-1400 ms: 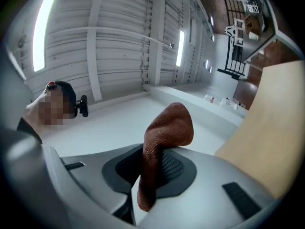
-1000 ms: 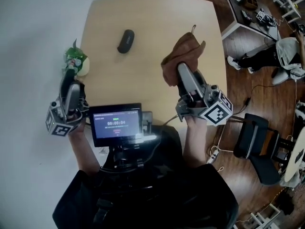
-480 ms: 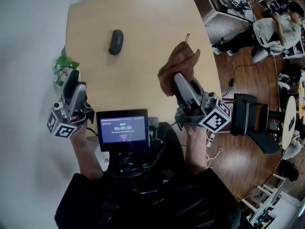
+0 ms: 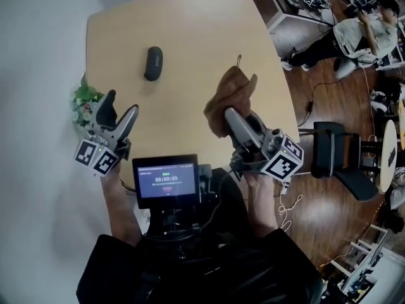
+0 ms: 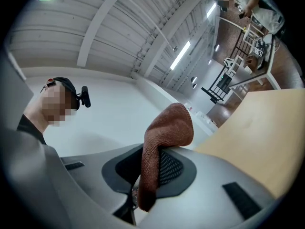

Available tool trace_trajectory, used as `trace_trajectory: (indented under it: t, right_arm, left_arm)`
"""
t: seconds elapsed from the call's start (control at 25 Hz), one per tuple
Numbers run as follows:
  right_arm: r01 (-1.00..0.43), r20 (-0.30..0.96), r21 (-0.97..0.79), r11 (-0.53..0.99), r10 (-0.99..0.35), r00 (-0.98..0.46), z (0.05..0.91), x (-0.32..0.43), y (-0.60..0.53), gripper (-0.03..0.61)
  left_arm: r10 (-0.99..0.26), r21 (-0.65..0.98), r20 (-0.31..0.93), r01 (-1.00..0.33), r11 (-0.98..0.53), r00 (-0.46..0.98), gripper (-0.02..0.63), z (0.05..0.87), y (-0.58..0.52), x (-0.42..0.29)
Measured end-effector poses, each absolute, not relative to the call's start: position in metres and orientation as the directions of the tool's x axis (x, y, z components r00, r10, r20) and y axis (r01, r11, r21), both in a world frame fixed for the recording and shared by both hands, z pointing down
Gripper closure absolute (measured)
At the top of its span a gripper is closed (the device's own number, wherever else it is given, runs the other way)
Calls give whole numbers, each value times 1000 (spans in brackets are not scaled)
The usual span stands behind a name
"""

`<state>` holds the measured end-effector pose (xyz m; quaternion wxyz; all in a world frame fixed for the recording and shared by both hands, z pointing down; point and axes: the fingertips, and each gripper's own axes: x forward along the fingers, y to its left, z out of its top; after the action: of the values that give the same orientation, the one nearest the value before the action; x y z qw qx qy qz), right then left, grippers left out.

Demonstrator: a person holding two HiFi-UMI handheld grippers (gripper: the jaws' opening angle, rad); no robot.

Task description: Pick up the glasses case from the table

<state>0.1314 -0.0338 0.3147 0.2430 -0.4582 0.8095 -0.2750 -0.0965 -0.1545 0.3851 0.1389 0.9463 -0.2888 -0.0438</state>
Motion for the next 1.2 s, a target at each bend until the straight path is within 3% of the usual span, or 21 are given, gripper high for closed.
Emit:
trace_trajectory:
  t: [0.08,0.16,0.44,0.68,1.2]
  right_arm:
    - [-587,-145,-685,432,-870,-472,320,131,-38,515]
    - [-563,-155,-700,440,-862,-482,323,129,-44,515]
    - [-530,-183,-717,452,-856,-483,323,131,-57,515]
    - [-491,-189,-759,427,-867,-462,294,122,-58,515]
    - [-524,-138,-778,346,-908,-395,315,148,-52,515]
  left_arm:
    - [-582,248,60,-577,-778,811,184,400,-164,-94]
    - [-602,192,144,-619,-761,785,163,421,-176,-95]
    - [-623,171,360,-706,-687,694,147,488,-219,-92]
    - [-547,111,526,-691,-714,650,120,501,-249,-92]
    - [-486,53,706,-723,-689,515,118,605,-303,-75]
